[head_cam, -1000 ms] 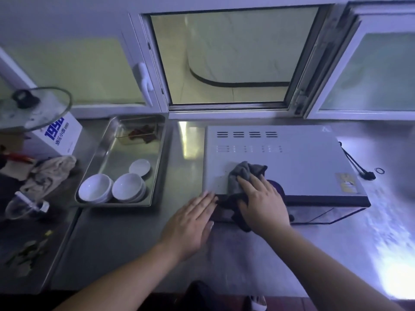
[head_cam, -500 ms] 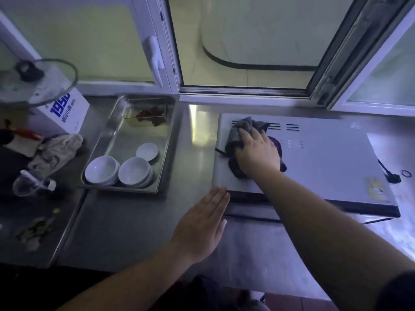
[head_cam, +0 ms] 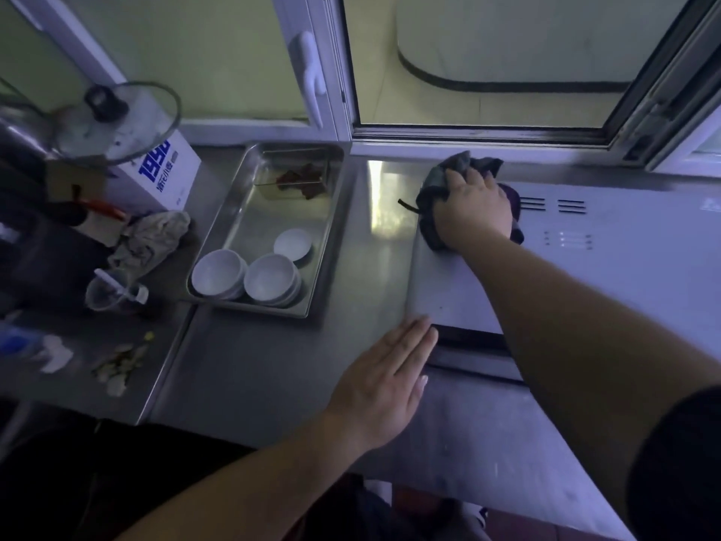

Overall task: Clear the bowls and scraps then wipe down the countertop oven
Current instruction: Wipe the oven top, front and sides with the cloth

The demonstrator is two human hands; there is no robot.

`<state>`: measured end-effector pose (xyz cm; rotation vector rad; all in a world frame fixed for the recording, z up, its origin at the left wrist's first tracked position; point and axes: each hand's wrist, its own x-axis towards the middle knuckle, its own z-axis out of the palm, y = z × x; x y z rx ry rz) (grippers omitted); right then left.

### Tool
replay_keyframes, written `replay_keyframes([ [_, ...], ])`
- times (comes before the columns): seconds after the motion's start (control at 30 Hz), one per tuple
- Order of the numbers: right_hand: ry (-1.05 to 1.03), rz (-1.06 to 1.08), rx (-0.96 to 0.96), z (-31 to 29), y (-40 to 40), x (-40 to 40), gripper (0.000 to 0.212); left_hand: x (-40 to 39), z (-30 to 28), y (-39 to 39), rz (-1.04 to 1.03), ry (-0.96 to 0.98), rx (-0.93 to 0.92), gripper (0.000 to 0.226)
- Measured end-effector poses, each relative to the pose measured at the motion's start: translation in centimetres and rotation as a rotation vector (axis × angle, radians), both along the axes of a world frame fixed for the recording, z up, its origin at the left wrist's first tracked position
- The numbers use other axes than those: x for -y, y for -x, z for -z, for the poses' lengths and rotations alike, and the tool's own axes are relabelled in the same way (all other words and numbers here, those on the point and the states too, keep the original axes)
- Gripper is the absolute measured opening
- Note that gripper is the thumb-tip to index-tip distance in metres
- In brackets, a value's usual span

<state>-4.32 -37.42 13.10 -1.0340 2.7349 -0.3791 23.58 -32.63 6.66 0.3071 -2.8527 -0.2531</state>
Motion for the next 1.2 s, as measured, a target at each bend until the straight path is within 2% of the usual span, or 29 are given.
replay_keyframes([
  [0.27, 0.032, -0.092, 0.011, 0.2, -6.4, -4.4, 0.061, 0.6, 0.3, -0.8, 0.019, 0.043, -0.004, 0.060],
  [0.43, 0.039, -0.086, -0.010, 0.3, -10.3, -7.1, 0.060, 0.9, 0.9, -4.5, 0.032, 0.043, -0.026, 0.060],
  [0.67, 0.045, -0.097, -0.042, 0.8, -14.6, -9.9, 0.058, 2.7, 1.8, -7.0, -0.002, 0.032, 0.040, 0.055],
  [0.8, 0.039, -0.127, -0.054, 0.8, -14.6, -10.9, 0.055, 2.9, 0.5, -6.1, 0.004, -0.014, 0.031, 0.053],
  [1.07, 0.020, 0.009, -0.049, 1.1, -11.3, -15.2, 0.064, 1.2, -2.3, -1.4, 0.013, 0.016, 0.040, 0.054],
  [1.2, 0.014, 0.073, -0.040, 1.1, -8.4, -18.3, 0.060, -0.2, -2.4, 1.2, 0.019, 0.066, 0.067, 0.056],
])
